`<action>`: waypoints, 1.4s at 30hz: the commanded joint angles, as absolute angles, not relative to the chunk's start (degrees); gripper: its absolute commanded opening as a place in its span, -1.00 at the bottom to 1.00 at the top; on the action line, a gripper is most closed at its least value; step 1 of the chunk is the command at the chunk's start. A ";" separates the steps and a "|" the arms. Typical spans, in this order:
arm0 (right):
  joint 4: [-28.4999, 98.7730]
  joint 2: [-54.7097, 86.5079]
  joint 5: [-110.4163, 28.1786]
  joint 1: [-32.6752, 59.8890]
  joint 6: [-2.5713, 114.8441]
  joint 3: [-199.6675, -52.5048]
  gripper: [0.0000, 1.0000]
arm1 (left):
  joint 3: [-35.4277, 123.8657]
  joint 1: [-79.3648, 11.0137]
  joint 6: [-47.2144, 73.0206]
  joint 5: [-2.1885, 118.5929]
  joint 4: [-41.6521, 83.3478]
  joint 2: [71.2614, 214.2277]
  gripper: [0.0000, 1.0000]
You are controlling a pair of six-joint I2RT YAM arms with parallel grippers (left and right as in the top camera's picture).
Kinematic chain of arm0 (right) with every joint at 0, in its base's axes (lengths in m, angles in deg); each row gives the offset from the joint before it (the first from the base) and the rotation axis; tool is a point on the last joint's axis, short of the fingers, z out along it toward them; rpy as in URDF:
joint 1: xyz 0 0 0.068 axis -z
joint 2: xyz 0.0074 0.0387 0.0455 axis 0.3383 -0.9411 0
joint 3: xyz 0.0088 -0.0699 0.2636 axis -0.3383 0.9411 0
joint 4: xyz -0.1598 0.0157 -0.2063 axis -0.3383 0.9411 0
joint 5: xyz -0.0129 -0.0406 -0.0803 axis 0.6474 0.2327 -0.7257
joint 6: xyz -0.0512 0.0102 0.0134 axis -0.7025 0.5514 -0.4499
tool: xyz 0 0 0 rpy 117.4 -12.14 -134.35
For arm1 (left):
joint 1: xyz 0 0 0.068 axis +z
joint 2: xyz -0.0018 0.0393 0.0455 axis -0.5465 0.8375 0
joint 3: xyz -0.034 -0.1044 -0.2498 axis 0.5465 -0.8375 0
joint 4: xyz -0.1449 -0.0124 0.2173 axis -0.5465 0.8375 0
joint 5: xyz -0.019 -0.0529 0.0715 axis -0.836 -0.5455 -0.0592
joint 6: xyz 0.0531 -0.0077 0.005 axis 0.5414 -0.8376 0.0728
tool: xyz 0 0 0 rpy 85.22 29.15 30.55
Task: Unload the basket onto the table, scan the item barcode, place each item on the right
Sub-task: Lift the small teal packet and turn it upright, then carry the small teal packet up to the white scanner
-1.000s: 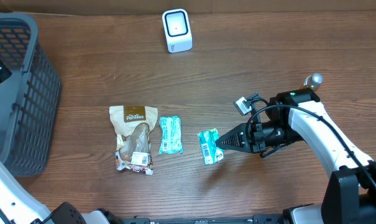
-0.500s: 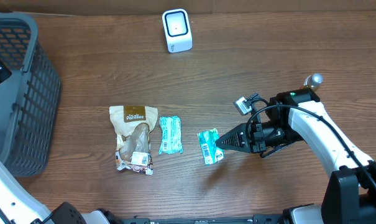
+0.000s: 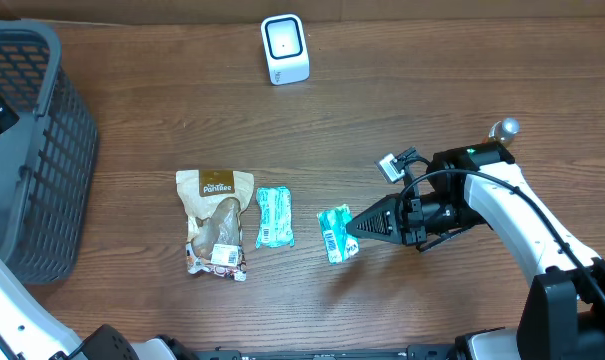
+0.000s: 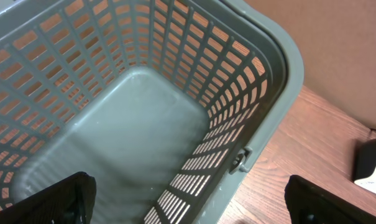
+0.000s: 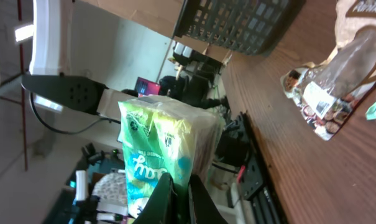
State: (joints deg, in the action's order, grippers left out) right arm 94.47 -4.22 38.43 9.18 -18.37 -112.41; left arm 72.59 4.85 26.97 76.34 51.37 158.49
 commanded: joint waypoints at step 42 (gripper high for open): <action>73.24 -3.11 -31.84 6.95 53.64 -146.12 -0.93 | 72.26 4.74 26.62 75.71 51.15 158.73 0.99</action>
State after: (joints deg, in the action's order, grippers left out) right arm 70.77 -4.24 -23.47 8.24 50.50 -138.45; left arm 72.59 4.85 26.97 76.37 51.35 158.49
